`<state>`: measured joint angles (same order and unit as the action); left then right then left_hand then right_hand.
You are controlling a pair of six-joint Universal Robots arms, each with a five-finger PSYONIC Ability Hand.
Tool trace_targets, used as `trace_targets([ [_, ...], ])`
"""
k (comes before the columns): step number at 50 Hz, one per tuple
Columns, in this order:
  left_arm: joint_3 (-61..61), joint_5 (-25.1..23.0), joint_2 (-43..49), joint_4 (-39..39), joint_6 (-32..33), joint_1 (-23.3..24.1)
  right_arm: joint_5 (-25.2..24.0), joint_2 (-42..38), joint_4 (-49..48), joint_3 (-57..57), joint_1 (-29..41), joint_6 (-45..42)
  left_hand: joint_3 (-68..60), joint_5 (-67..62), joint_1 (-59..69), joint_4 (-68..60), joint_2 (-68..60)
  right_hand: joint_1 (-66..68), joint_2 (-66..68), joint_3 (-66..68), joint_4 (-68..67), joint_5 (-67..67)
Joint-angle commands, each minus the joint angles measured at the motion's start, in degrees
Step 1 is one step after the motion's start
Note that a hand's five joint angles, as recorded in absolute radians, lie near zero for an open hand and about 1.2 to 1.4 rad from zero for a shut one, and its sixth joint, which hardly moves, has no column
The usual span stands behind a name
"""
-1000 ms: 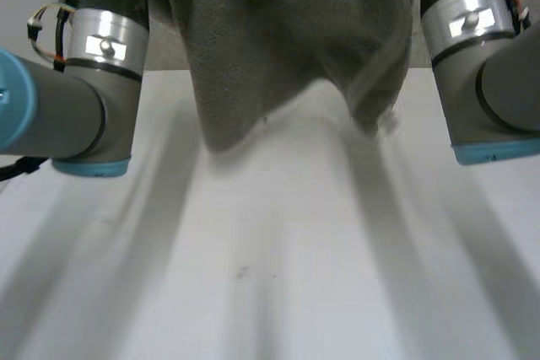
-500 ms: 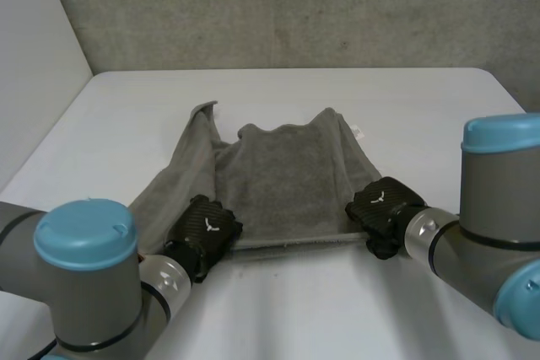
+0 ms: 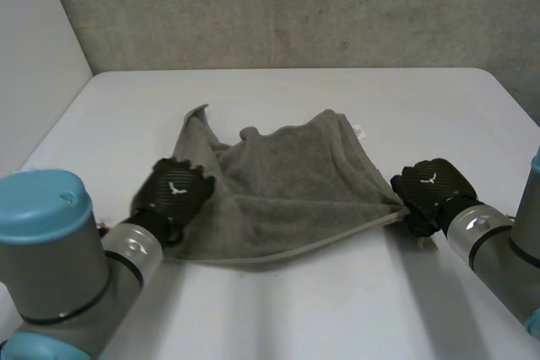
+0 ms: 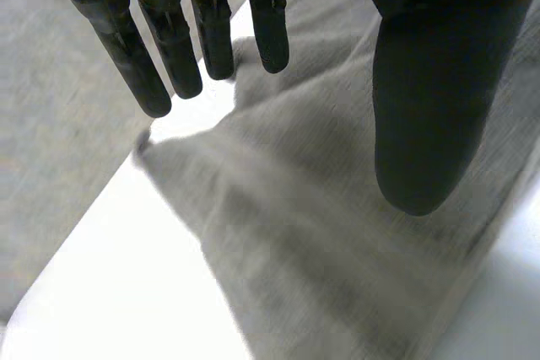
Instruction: Fold the towel.
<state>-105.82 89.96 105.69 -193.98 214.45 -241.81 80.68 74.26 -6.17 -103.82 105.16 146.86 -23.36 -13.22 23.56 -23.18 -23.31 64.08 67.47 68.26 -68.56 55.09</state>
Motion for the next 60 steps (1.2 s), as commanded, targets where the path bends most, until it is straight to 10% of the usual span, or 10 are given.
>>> trace_targets([
  [1,-2.4,-5.5,-1.3,4.4,0.3,-9.4,0.0,-0.7,0.1,0.2,-0.2,-0.1,-11.2,-11.4,11.0,-11.4,-11.3,15.9,12.5,11.7,-11.4,14.9],
  [13,-3.9,-23.2,-0.4,6.7,0.8,-23.3,-0.1,-0.6,-0.5,-0.2,0.1,0.0,-11.6,-11.7,11.4,-11.8,-11.6,15.9,12.5,11.7,-11.4,14.9],
  [60,-2.2,-24.0,8.8,0.3,0.8,-23.8,-0.1,-0.8,-1.8,-1.3,0.0,-0.2,-21.3,-21.4,21.1,-21.5,-21.3,15.9,12.5,11.7,-11.4,14.9],
])
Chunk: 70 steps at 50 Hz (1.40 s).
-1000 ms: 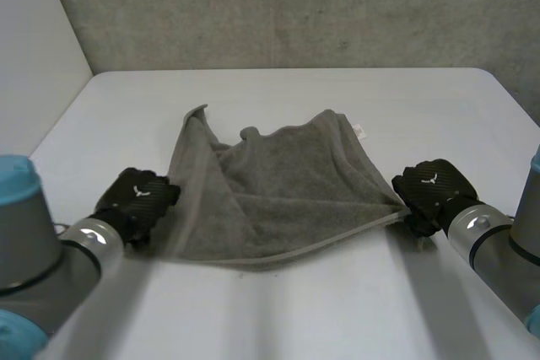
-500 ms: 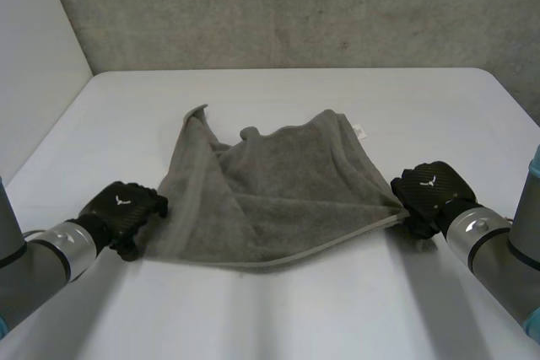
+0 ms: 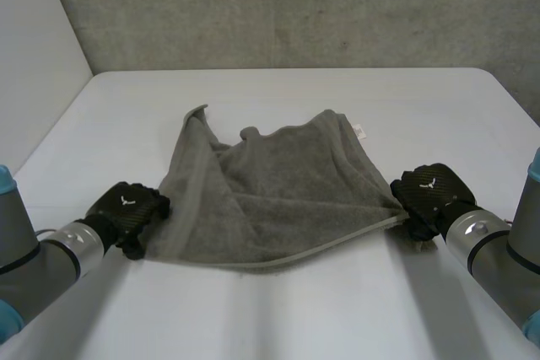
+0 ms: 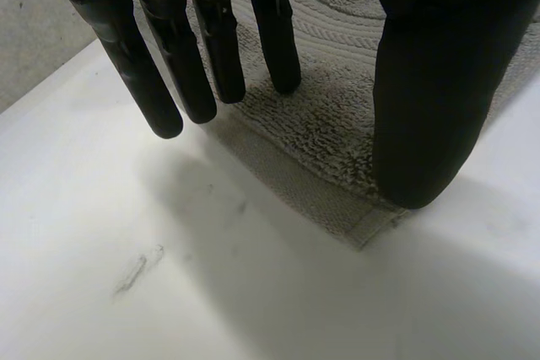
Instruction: Fold the towel.
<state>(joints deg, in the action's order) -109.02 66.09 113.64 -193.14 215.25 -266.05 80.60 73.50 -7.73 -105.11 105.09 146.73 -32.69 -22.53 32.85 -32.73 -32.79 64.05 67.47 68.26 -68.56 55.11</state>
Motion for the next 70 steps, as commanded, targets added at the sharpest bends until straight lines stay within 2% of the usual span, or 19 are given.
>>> trace_targets([
  [1,1.3,-0.1,1.0,-0.7,0.0,0.5,0.0,0.0,-0.3,0.0,0.0,0.0,-16.7,-16.8,16.5,-16.6,-16.6,16.0,12.5,11.7,-11.4,14.9],
  [7,1.6,0.0,0.4,-1.3,-0.3,1.1,0.0,0.0,-0.3,-0.1,0.0,-0.3,-34.0,-34.2,33.8,-34.0,-33.9,16.0,12.5,11.7,-11.4,14.9],
  [11,1.7,0.0,-0.2,-1.3,-0.6,2.0,0.0,0.0,-0.3,0.0,-0.1,-0.4,-39.3,-39.4,39.1,-39.2,-39.2,16.0,12.5,11.7,-11.4,14.9],
  [13,1.7,0.1,-0.7,-1.3,-0.7,3.4,0.0,0.0,-0.3,0.0,-0.1,-0.4,-47.3,-47.4,47.1,-47.2,-47.2,16.0,12.5,11.7,-11.4,14.9],
  [24,0.7,0.6,-1.8,-1.1,-0.6,4.3,-0.2,0.2,0.1,0.6,-0.2,-0.5,-47.3,-47.5,47.1,-47.3,-47.2,16.0,12.5,11.7,-11.4,14.9],
  [31,0.7,1.0,-14.8,2.3,-1.9,3.8,0.4,2.5,2.2,3.5,-0.3,-0.1,-47.3,-47.5,47.1,-47.3,-47.2,16.0,12.5,11.7,-11.4,14.9],
  [34,1.7,1.0,-21.8,4.9,-4.7,3.6,0.3,10.6,8.7,7.8,-0.3,0.0,-47.3,-47.5,47.1,-47.3,-47.2,16.0,12.5,11.7,-11.4,14.9],
  [38,4.9,1.1,-31.3,7.2,-10.6,3.3,0.2,14.4,13.2,12.1,-0.6,0.0,-47.3,-47.5,47.1,-47.3,-47.2,16.0,12.5,11.7,-11.4,14.9],
  [42,7.9,1.5,-35.7,8.7,-14.6,3.3,0.3,19.0,18.5,20.4,-0.5,0.0,-47.3,-47.5,47.1,-47.3,-47.2,16.0,12.5,11.7,-11.4,14.9],
  [47,12.5,3.5,-37.6,12.4,-18.0,3.6,0.3,20.0,25.4,28.7,-0.1,-0.6,-47.3,-47.5,47.1,-47.3,-47.2,16.0,12.5,11.7,-11.4,14.9],
  [51,15.7,6.1,-34.6,17.6,-18.0,3.8,-0.3,18.9,30.5,32.2,-0.4,-0.9,-47.3,-47.5,47.1,-47.3,-47.2,16.0,12.5,11.7,-11.4,14.9],
  [54,17.3,8.4,-28.5,19.2,-17.9,3.8,-0.3,13.6,33.9,34.4,-0.5,-2.2,-47.3,-47.5,47.1,-47.3,-47.2,16.0,12.5,11.7,-11.4,14.9],
  [56,18.1,9.6,-25.5,19.3,-17.9,3.9,0.3,6.9,34.8,36.2,0.4,-5.4,-47.3,-47.5,47.1,-47.3,-47.2,16.0,12.5,11.7,-11.4,14.9],
  [59,20.2,11.1,-19.0,19.2,-17.8,4.0,0.7,4.0,34.8,37.1,0.8,-7.0,-47.3,-47.5,47.1,-47.3,-47.2,16.0,12.5,11.7,-11.4,14.9],
  [62,23.1,12.1,-10.8,19.2,-17.5,4.1,0.7,-2.0,34.4,39.4,2.1,-8.3,-47.3,-47.5,47.1,-47.3,-47.2,16.0,12.5,11.7,-11.4,14.9],
  [64,25.1,12.6,-7.0,19.1,-16.9,4.4,1.4,-9.0,32.4,43.7,2.7,-7.9,-47.3,-47.5,47.1,-47.3,-47.2,16.0,12.5,11.7,-11.4,14.9],
  [67,30.2,13.1,-0.6,19.0,-15.3,5.0,2.1,-11.8,30.4,45.9,2.9,-7.3,-47.3,-47.5,47.1,-47.3,-47.2,16.0,12.5,11.7,-11.4,14.9],
  [69,33.0,13.3,1.8,18.5,-15.1,5.3,3.9,-15.9,23.9,49.7,3.5,-6.6,-47.3,-47.5,47.1,-47.3,-47.2,16.0,12.5,11.7,-11.4,14.9],
  [70,35.7,13.2,3.3,17.1,-15.4,5.5,3.9,-15.9,23.8,49.7,3.5,-6.6,-47.3,-47.5,47.1,-47.3,-47.2,16.0,12.5,11.7,-11.4,14.9],
])
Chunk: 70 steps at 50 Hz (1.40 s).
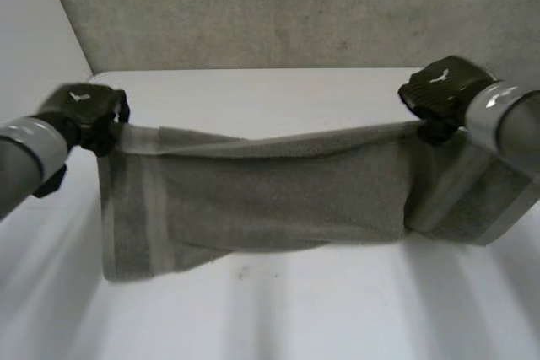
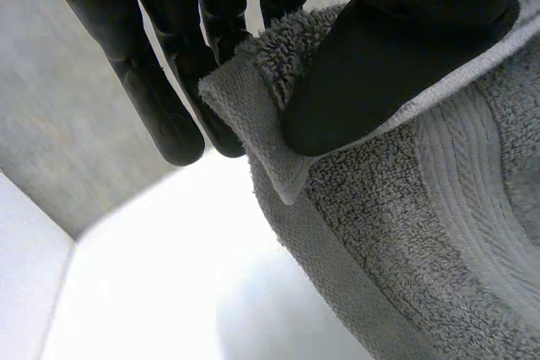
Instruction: Fold the towel.
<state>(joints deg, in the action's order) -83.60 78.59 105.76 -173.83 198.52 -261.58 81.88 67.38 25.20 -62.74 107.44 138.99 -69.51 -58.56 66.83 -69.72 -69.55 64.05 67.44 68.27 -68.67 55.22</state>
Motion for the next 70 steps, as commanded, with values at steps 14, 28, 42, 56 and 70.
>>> trace_targets([
  [14,15.4,3.8,2.4,-36.1,-8.8,2.8,5.5,-3.8,-50.7,10.9,1.4,1.4,-10.5,-11.4,13.2,-10.3,-10.4,16.0,12.6,11.7,-11.3,14.8],
  [28,2.3,3.9,2.7,-28.6,-9.4,2.0,-3.7,-0.8,-27.6,-6.6,1.3,1.3,-10.5,-11.4,13.2,-10.3,-10.4,16.0,12.6,11.7,-11.3,14.8],
  [42,-14.8,2.5,4.9,-28.6,-4.1,-3.4,-11.0,-9.5,-26.1,-21.5,0.2,2.5,-10.5,-11.4,13.2,-10.3,-10.4,16.0,12.6,11.7,-11.3,14.8],
  [56,-17.6,0.6,2.3,-28.5,-3.8,-5.1,-10.5,-5.7,-30.9,-27.0,-4.5,28.6,-10.5,-11.4,13.2,-10.3,-10.4,-26.9,-30.3,-31.1,31.5,-28.0],
  [70,-18.5,0.6,2.1,-28.6,-3.7,-4.6,-8.9,-3.4,-35.3,-33.4,-6.9,26.9,-10.5,-11.4,13.2,-10.3,-10.4,-31.4,-34.8,-35.6,36.0,-32.6],
])
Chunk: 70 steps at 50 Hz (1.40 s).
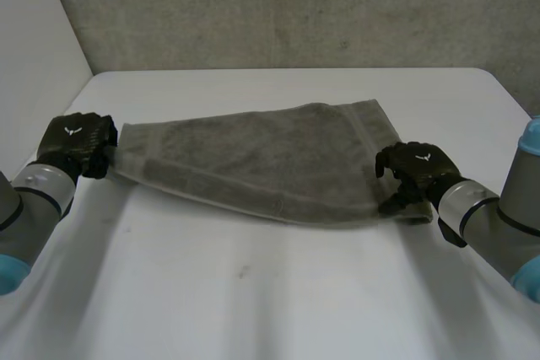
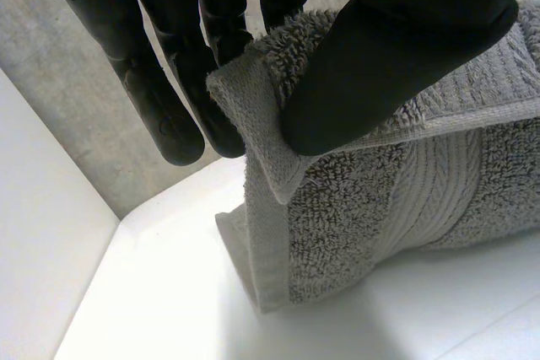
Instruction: Fold the towel.
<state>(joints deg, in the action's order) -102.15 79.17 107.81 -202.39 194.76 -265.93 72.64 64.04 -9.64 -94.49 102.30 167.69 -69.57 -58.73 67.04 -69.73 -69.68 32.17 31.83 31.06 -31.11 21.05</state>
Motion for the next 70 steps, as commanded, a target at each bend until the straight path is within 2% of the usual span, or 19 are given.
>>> trace_targets([
  [1,0.1,0.0,0.0,0.0,0.1,-0.5,0.3,-0.2,-0.5,-1.9,-2.7,-2.9,-10.4,-11.3,13.0,-10.3,-10.3,0.6,1.0,1.7,-1.7,1.7],
  [10,0.1,0.0,0.0,0.0,0.1,-0.8,0.2,-1.3,-1.9,-3.0,-6.9,-9.3,-10.4,-11.3,13.0,-10.3,-10.3,1.8,2.1,2.9,-2.9,2.9],
  [16,0.1,0.0,0.1,0.0,0.1,-0.9,-0.7,-0.4,-1.3,-3.8,-9.0,-9.5,-10.4,-11.3,13.0,-10.3,-10.3,-2.0,-1.7,-0.9,1.0,-0.9],
  [23,0.1,0.0,0.1,0.0,0.1,-0.9,-1.6,1.3,-1.3,-6.0,-9.5,-9.6,-10.4,-11.3,13.0,-10.3,-10.3,-4.4,-4.1,-3.3,3.4,-3.3],
  [31,0.1,0.0,0.1,0.0,0.1,-0.8,-5.7,1.6,-1.9,-7.8,-10.6,-10.5,-10.4,-11.3,13.0,-10.3,-10.3,-3.2,-2.9,-2.1,2.2,-2.1],
  [50,0.1,0.0,0.2,0.0,0.1,-0.8,-5.3,-3.8,-8.7,-5.4,-10.1,-12.5,-10.4,-11.3,13.0,-10.3,-10.3,5.5,5.8,6.6,-6.6,6.6],
  [53,0.1,-0.1,0.3,-0.1,0.1,-0.8,-5.2,-4.9,-8.9,-4.4,-10.0,-13.8,-10.4,-11.3,13.0,-10.3,-10.3,8.9,9.2,10.0,-9.9,10.0],
  [55,0.1,-0.1,0.3,-0.1,0.1,-0.8,-5.2,-5.2,-9.0,-3.5,-10.0,-14.1,-10.4,-11.3,13.0,-10.3,-10.3,18.2,18.6,19.3,-19.3,19.3],
  [56,0.2,-0.1,0.3,0.0,0.1,-0.8,-5.2,-5.2,-9.0,-3.5,-10.0,-14.1,-10.4,-11.3,13.0,-10.3,-10.3,18.3,18.6,19.4,-19.3,19.4],
  [57,0.2,-0.1,0.3,0.0,0.1,-0.8,-5.2,-5.2,-9.0,-3.0,-10.0,-13.5,-10.4,-11.3,13.0,-10.3,-10.3,27.8,28.1,28.9,-28.8,28.9],
  [58,0.2,0.0,0.3,0.0,0.1,-0.8,-5.2,-5.2,-9.0,-3.0,-10.0,-13.5,-10.4,-11.3,13.0,-10.3,-10.3,27.9,28.2,29.0,-28.9,29.0],
  [60,0.2,-0.1,0.3,0.0,0.1,-0.8,-5.0,-4.4,-8.9,-1.8,-10.0,-12.2,-10.4,-11.3,13.0,-10.3,-10.3,47.7,48.1,48.8,-48.8,48.9],
  [64,0.1,0.0,0.2,0.0,0.2,-0.7,-4.9,-2.6,-8.8,-0.7,-10.3,-9.7,-10.4,-11.3,13.0,-10.3,-10.3,47.8,48.2,48.9,-48.9,48.9],
  [70,-0.2,0.2,-1.0,2.3,0.6,0.4,-5.0,6.1,-5.4,1.1,-10.5,-6.5,-10.4,-11.3,13.0,-10.3,-10.3,47.8,48.2,48.9,-48.9,48.9],
])
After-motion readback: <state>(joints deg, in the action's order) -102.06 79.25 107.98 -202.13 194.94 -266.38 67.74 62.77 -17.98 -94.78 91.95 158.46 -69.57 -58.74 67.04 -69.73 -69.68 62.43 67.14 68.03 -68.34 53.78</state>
